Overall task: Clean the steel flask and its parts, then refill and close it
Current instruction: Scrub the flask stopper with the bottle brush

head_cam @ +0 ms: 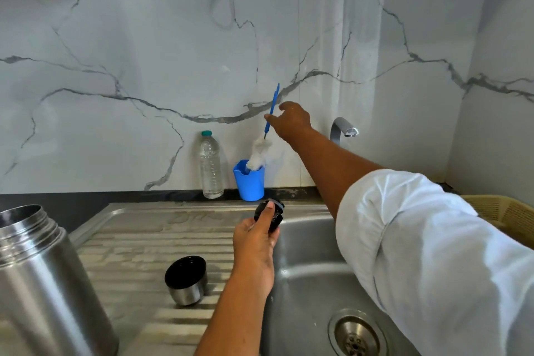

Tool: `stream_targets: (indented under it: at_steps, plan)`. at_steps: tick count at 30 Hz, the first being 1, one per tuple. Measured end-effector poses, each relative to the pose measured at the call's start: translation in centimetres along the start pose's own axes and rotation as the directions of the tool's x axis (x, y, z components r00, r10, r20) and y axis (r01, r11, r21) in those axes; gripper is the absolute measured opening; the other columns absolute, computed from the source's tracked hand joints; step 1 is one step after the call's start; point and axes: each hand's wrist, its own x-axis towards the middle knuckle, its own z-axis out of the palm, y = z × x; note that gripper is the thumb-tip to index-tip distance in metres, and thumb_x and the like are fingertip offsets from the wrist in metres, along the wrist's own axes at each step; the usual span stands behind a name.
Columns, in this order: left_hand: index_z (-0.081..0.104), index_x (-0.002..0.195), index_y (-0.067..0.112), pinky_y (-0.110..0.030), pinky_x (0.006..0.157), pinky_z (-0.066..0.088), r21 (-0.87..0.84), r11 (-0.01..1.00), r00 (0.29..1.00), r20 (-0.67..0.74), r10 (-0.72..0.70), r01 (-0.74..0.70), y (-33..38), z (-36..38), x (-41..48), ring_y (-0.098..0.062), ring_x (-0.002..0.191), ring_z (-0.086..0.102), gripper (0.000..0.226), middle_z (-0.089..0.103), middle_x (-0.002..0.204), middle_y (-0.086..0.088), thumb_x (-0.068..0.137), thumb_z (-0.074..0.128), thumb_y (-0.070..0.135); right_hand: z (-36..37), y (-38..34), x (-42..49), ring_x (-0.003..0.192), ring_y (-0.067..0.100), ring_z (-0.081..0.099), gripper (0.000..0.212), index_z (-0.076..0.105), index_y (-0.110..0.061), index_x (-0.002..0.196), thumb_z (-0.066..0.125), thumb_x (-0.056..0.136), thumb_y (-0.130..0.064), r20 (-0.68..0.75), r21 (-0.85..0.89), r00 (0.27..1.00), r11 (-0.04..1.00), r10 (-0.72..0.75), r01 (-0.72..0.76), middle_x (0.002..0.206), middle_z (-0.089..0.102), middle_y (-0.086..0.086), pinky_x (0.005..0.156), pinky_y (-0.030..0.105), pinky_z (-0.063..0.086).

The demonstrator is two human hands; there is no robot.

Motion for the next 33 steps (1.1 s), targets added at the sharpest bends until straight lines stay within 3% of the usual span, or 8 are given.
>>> stream_targets:
  at_steps: [2,4,9,12,19,23,33]
  plan:
    - [0.066,0.116,0.001,-0.03,0.095,0.056,-0.003,1.0,1.0,0.01,0.007,-0.007,0.1,-0.1,0.2,-0.021,0.111,0.069,0.032,0.073,0.114,-0.014,0.09,0.077,0.017,0.5,-0.2,0.7,0.124,0.027,0.059,0.053,0.052,-0.008,0.141,0.066,0.098,-0.036,-0.02,0.028,1.0,1.0,-0.007,0.008,0.138,0.06,0.011,0.102,0.032,0.047]
    - [0.067,0.117,0.002,-0.029,0.091,0.056,-0.016,1.0,1.0,0.006,0.002,-0.002,0.2,-0.2,0.4,-0.021,0.11,0.07,0.032,0.074,0.113,-0.013,0.09,0.077,0.017,1.0,-0.2,1.3,0.117,0.026,0.063,0.042,0.058,-0.008,0.132,0.066,0.098,-0.031,-0.032,0.018,0.999,1.0,-0.019,0.02,0.129,0.065,0.01,0.09,0.028,0.047]
    - [0.066,0.113,0.002,-0.034,0.098,0.055,-0.054,0.998,0.999,-0.025,-0.027,0.026,0.3,0.0,0.3,-0.023,0.11,0.069,0.027,0.073,0.112,-0.015,0.091,0.076,0.014,2.0,-0.6,2.2,0.097,0.024,0.069,0.022,0.065,-0.011,0.118,0.066,0.097,-0.018,-0.056,0.014,0.998,1.0,0.021,-0.02,0.113,0.071,0.008,0.079,0.032,0.056]
    - [0.066,0.115,0.002,-0.035,0.099,0.055,-0.061,0.998,1.0,-0.014,-0.028,0.027,0.4,0.1,0.2,-0.023,0.109,0.069,0.029,0.073,0.111,-0.015,0.091,0.076,0.015,1.5,-1.7,2.3,0.09,0.02,0.063,0.018,0.065,-0.011,0.116,0.063,0.099,-0.018,-0.118,-0.036,0.993,0.999,-0.028,0.024,0.111,0.07,0.007,0.072,0.03,0.046]
    - [0.065,0.118,0.001,-0.037,0.101,0.055,-0.093,0.995,0.999,-0.008,-0.042,0.041,0.6,0.1,0.1,-0.025,0.112,0.069,0.032,0.072,0.115,-0.017,0.091,0.075,0.015,-0.3,-3.7,2.5,0.095,0.018,0.066,0.015,0.066,-0.012,0.113,0.063,0.099,-0.016,-0.184,-0.05,0.974,0.99,-0.136,0.128,0.109,0.071,0.003,0.075,0.027,0.047]
    - [0.065,0.12,0.0,-0.034,0.093,0.057,-0.115,0.992,0.999,-0.012,-0.047,0.045,0.7,0.1,0.0,-0.025,0.111,0.069,0.035,0.072,0.115,-0.018,0.09,0.076,0.015,-0.7,-3.8,2.1,0.088,0.015,0.064,0.015,0.067,-0.011,0.113,0.063,0.099,-0.015,-0.208,-0.036,0.963,0.985,-0.17,0.166,0.106,0.071,0.002,0.078,0.027,0.05]
    - [0.064,0.12,0.0,-0.036,0.096,0.056,-0.121,0.991,0.998,-0.009,-0.057,0.055,0.8,-0.1,0.0,-0.027,0.111,0.069,0.034,0.071,0.116,-0.02,0.091,0.075,0.014,-1.3,-3.8,1.9,0.096,0.026,0.069,0.021,0.067,-0.009,0.112,0.07,0.096,-0.022,-0.176,-0.103,0.965,0.978,-0.195,0.179,0.106,0.073,0.009,0.088,0.039,0.057]
